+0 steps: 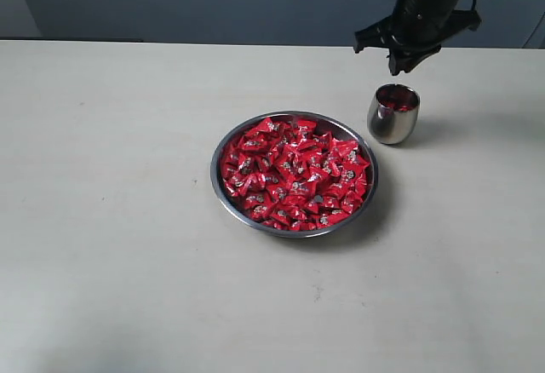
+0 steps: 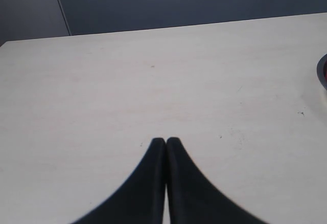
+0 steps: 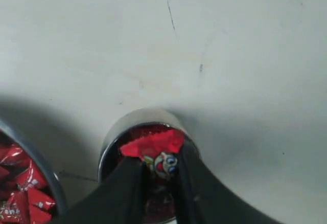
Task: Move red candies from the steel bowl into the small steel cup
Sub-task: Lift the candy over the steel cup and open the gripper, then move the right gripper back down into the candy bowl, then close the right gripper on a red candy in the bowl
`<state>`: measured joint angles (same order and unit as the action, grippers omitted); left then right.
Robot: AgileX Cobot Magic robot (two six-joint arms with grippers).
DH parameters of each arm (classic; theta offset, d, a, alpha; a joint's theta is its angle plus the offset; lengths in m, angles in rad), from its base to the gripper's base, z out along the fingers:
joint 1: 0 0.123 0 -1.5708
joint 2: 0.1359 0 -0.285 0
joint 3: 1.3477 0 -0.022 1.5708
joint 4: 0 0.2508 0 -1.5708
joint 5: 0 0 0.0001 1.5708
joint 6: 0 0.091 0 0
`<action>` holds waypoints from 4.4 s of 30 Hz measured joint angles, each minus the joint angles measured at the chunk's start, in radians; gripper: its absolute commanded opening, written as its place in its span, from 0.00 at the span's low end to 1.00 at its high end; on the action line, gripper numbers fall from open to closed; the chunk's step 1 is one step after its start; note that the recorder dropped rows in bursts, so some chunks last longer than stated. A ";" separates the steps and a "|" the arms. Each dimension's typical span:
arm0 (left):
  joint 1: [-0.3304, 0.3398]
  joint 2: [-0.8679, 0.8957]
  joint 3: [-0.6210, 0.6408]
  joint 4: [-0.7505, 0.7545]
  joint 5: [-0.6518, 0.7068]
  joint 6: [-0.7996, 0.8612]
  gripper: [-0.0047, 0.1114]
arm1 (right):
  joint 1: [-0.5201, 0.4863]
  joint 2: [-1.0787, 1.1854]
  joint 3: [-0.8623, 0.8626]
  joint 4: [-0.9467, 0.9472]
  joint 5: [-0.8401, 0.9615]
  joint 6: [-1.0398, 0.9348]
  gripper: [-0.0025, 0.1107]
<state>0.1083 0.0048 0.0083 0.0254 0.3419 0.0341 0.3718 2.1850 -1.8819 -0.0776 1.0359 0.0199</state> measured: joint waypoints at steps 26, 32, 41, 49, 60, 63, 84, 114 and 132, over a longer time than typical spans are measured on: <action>0.000 0.000 0.000 0.000 0.000 0.000 0.04 | 0.000 0.028 -0.002 0.019 0.106 0.000 0.37; 0.000 0.000 0.000 0.000 0.000 0.000 0.04 | 0.000 0.029 -0.002 0.017 0.100 0.000 0.38; 0.000 0.000 0.000 0.000 0.000 0.000 0.04 | 0.000 0.029 -0.002 0.052 0.098 -0.013 0.38; 0.000 0.000 0.000 0.000 0.000 0.000 0.04 | 0.005 -0.005 -0.002 0.353 0.114 -0.176 0.38; 0.000 0.000 0.000 0.000 0.000 0.000 0.04 | 0.019 -0.177 0.267 0.392 -0.044 -0.225 0.33; 0.000 0.000 0.000 0.000 0.000 0.000 0.04 | 0.019 -0.245 0.407 0.406 -0.133 -0.227 0.33; 0.000 0.000 0.000 0.000 0.000 0.000 0.04 | 0.140 -0.197 0.513 0.453 -0.208 -0.254 0.33; 0.000 0.000 0.000 0.000 0.000 0.000 0.04 | 0.270 -0.080 0.325 0.289 -0.037 -0.551 0.33; 0.000 0.000 0.000 0.000 0.000 0.000 0.04 | 0.351 -0.080 0.325 0.160 -0.097 -0.602 0.33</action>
<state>0.1083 0.0048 0.0083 0.0254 0.3419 0.0341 0.7224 2.1053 -1.5568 0.0829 0.9387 -0.5825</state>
